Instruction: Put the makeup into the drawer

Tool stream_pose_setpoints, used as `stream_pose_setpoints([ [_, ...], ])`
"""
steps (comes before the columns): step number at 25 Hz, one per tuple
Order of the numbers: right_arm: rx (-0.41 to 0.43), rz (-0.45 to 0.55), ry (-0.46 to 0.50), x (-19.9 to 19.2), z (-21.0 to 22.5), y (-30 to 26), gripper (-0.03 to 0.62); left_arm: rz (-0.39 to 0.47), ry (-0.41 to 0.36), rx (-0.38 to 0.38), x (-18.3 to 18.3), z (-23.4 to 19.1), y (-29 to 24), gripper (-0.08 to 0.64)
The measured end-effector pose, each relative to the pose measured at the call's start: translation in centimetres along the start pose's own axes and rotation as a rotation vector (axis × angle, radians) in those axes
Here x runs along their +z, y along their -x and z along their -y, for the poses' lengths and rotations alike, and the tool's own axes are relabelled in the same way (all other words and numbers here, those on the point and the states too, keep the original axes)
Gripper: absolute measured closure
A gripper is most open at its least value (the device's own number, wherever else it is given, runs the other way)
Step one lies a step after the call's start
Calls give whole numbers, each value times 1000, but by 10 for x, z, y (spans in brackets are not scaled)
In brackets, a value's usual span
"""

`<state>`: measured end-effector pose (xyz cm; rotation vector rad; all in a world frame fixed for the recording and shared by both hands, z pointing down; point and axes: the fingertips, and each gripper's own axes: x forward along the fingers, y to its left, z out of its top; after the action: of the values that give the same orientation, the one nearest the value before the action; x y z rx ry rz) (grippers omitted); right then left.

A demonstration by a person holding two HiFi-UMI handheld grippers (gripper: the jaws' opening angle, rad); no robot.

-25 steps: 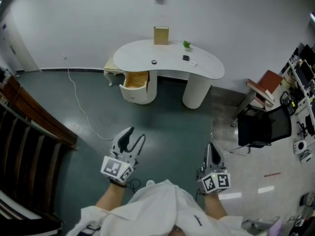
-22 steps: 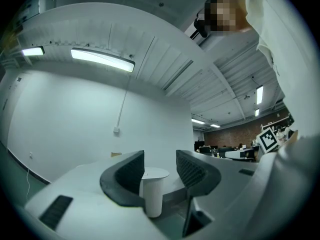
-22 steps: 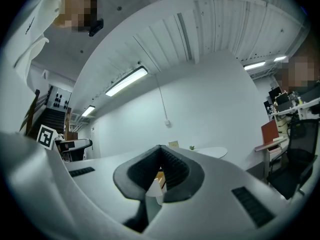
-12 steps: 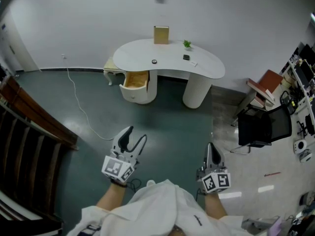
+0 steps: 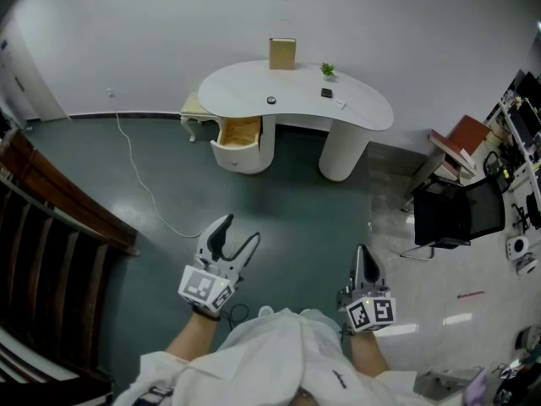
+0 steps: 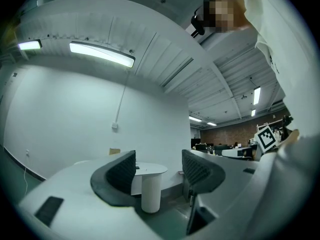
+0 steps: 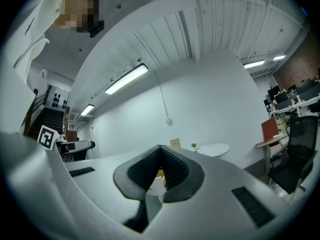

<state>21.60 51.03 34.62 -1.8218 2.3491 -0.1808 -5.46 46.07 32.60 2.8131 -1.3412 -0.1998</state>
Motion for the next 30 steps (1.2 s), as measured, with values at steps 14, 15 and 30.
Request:
stream_pose_setpoints([
  [14, 53, -33, -18, -16, -8, -65, 575, -33, 37, 31, -19, -41, -26, 265],
  [15, 60, -30, -18, -16, -5, -71, 575, -31, 39, 34, -20, -43, -32, 264],
  [30, 129, -50, -40, -15, 53, -189, 575, -32, 22, 69, -24, -95, -156, 262],
])
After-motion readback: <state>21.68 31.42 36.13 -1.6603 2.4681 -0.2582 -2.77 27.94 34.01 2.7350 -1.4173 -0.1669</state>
